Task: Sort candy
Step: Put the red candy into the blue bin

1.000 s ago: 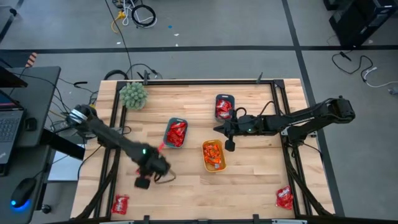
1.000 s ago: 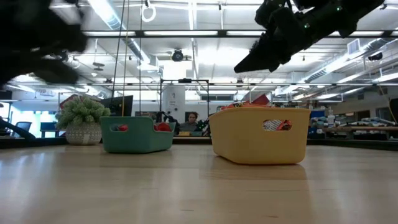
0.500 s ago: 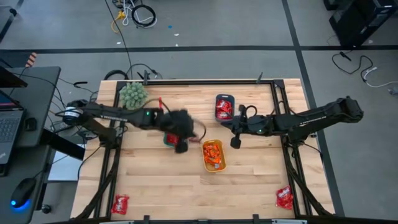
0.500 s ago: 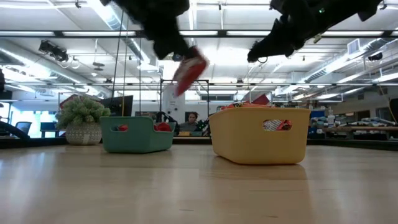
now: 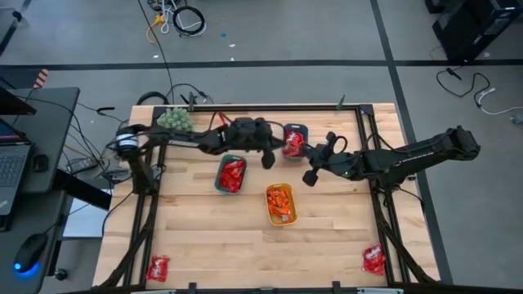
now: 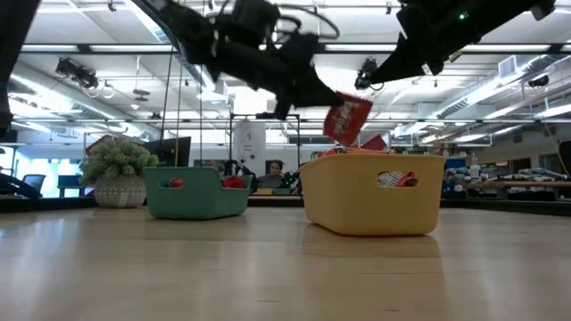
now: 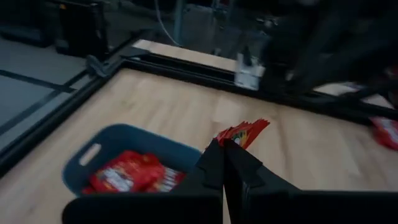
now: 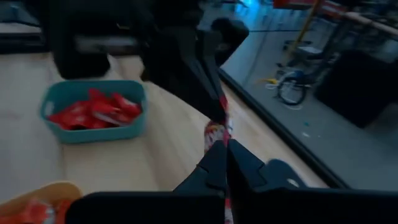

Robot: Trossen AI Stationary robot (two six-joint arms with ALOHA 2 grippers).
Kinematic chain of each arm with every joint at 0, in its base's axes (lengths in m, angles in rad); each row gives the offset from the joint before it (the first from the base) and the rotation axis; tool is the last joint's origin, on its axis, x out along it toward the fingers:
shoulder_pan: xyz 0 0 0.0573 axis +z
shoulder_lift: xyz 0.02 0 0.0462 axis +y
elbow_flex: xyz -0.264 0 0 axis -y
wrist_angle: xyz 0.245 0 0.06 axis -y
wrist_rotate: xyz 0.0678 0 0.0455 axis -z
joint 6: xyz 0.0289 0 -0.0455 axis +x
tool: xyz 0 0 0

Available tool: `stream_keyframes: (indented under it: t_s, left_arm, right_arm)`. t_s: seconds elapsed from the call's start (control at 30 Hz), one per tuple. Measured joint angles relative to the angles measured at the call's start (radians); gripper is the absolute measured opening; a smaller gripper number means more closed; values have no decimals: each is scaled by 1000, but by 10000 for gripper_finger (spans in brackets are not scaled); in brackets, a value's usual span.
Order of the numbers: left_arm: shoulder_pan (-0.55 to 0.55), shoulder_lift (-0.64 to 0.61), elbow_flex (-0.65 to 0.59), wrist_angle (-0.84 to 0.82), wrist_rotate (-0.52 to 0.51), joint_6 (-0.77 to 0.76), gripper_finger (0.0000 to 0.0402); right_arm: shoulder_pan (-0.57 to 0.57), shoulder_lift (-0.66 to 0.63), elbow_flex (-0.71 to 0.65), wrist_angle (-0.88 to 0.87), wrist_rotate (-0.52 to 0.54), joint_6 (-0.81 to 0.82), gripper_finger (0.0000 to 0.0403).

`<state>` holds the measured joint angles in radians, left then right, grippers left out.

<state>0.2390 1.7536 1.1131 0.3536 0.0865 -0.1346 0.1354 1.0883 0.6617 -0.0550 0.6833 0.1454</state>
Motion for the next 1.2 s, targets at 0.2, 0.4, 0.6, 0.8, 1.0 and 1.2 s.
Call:
stream_keyframes:
  t_s: [0.2, 0.4, 0.6, 0.8, 1.0, 1.2]
  left_arm:
    - [51, 187, 116, 75, 43, -28, 0]
    - [50, 313, 234, -4, 48, -59, 0]
    - [52, 319, 270, -137, 31, -28, 6]
    - [47, 319, 270, -205, 43, 50, 50]
    - [47, 319, 277, -225, 43, 26, 125]
    - [47, 308, 363, -306, 44, 77, 186]
  right_arm:
    - [2, -5, 0, -17, 38, 1, 0]
    - [3, -5, 0, -29, 38, -4, 0]
    - [8, -5, 0, -40, 38, -6, 0]
    - [7, -5, 0, -59, 38, 18, 0]
    - [7, -5, 0, -57, 38, 18, 0]
    - [7, -4, 0, -67, 38, 17, 0]
